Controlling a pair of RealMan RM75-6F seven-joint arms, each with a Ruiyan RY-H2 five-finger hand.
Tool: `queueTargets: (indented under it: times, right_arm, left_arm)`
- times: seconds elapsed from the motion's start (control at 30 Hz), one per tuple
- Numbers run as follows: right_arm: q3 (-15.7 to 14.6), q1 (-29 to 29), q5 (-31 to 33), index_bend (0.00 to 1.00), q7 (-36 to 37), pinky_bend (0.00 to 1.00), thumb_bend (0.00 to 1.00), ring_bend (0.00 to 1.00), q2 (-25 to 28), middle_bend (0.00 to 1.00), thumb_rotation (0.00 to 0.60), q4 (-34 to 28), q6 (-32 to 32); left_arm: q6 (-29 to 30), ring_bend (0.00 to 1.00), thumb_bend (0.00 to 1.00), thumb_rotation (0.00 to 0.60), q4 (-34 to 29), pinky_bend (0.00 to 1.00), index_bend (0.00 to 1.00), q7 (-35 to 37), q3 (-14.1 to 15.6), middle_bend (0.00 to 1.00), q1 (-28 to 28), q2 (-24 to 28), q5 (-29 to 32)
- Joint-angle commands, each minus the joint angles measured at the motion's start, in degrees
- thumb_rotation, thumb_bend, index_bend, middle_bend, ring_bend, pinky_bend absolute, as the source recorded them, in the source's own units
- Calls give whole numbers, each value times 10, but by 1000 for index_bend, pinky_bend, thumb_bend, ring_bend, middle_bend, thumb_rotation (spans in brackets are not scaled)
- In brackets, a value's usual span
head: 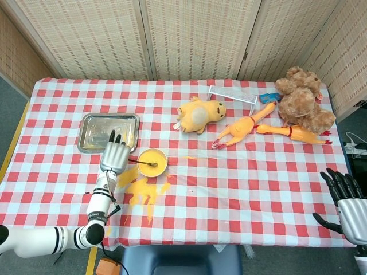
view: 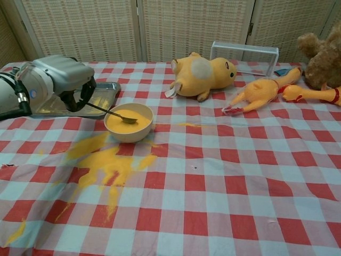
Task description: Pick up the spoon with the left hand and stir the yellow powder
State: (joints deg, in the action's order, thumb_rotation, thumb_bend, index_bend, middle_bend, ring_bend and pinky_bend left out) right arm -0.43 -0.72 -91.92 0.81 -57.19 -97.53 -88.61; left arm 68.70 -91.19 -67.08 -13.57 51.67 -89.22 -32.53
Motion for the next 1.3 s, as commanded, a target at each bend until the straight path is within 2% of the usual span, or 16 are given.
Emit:
queueTargets:
  times: [0.03,0.37,0.57,0.9,1.03,1.3]
  right_arm:
    - [0,0,1,0,0,0,95,0,0,0,600,0,1]
    - [3,0,6,0,-1,0,94,0,0,0,600,1,1]
    - [3,0,7,0,-1,0,94,0,-1,0,600,1,2]
    - [-1,-2,-5,0,3,0,95,0,1,0,600,0,-5]
    - [-1,-4,-8,0,7,0,95,0,3,0,600,0,-9]
    - [-1,-3,-4,0,5,0,95,0,2,0,600,1,-6]
  left_arm:
    - [2,113,749,600,10,0,904,6,2,383,5,-5,1]
    - [-5,117,750,600,54,0,904,58,-4,386,12,-15,-17]
    - [-5,117,751,600,31,0,905,72,-3,385,10,-2,-15]
    - [17,117,747,600,-18,0,905,43,34,384,9,6,-13]
    - [32,117,748,600,-7,0,905,26,49,382,13,-3,-28]
    - [35,117,738,600,45,0,904,21,55,382,19,-21,-45]
